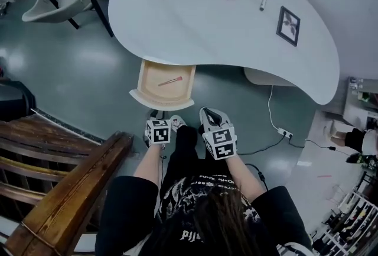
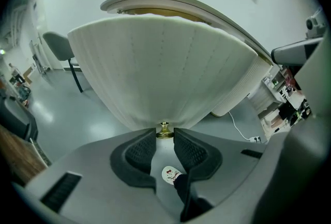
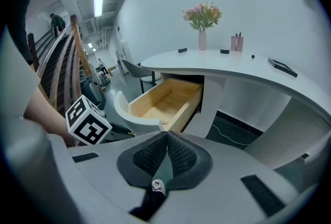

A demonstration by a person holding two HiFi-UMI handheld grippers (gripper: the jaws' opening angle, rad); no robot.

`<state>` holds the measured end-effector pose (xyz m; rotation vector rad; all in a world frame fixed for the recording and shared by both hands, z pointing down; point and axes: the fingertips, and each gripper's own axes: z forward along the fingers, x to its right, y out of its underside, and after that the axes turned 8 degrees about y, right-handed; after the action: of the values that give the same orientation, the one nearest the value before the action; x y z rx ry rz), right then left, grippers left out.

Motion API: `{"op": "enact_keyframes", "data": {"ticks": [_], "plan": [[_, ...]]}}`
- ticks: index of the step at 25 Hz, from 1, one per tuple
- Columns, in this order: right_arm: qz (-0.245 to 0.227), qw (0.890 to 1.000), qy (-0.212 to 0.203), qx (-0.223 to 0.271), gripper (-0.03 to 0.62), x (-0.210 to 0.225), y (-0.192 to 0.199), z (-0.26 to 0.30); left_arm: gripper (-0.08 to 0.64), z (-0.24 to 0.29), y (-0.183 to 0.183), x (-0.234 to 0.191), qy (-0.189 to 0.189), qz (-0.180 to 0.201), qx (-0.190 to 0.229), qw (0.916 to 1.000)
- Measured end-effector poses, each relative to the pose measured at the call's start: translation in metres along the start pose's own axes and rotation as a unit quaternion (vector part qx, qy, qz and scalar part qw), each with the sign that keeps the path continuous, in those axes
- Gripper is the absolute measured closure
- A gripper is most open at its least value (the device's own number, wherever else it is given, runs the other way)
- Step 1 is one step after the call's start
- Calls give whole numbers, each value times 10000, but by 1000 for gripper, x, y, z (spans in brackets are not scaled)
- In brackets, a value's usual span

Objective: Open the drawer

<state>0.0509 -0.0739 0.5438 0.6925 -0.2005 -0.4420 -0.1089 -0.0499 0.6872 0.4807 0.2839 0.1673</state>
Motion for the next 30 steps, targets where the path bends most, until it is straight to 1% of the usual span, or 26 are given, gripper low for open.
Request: {"op": "enact_keyframes", "data": {"ticks": [2,3,4,6,7,9,12,16,18,20,22,24,25,28,30], "plan": [[76,10000,7,8,566,1,-1,-1,443,0,-1,0,44,-170,-23,9998],[110,9999,-3,-4,566,1,0,-2,443,-1,1,2,97,-318,-99,9994],[134,9999,-20,-46,566,0,1,-3,443,-3,5,4,189,-494,-181,9984],[188,9997,-53,-177,566,-1,6,-2,416,-7,11,12,430,-763,-283,9958],[247,9995,-67,-210,566,-1,7,-3,401,-10,13,16,513,-812,-309,9949],[442,9988,-100,-160,566,0,5,-6,396,-19,16,22,561,-811,-301,9947],[720,9973,-163,-48,566,-1,0,-12,396,-37,16,26,579,-793,-147,9951],[938,9953,-253,58,566,-1,-7,-15,396,-62,0,30,635,-657,227,9956],[914,9952,-297,161,566,-5,-16,-19,396,-73,-9,33,788,-661,445,9937],[824,9955,-333,315,566,-6,-28,-25,397,-84,-22,43,1072,-629,666,9900],[777,9952,-314,497,566,-4,-40,-31,397,-96,-37,55,1264,-458,902,9868],[775,9943,-286,674,566,-2,-51,-38,397,-110,-54,63,1305,-302,1226,9834],[763,9938,-277,754,565,-1,-56,-41,397,-118,-62,65,1285,-283,1425,9810],[689,9923,-249,1000,566,0,-71,-48,405,-139,-86,68,1237,-426,1955,9719],[673,9907,-231,1158,566,1,-79,-54,414,-151,-97,74,1292,-499,2194,9658]]}}
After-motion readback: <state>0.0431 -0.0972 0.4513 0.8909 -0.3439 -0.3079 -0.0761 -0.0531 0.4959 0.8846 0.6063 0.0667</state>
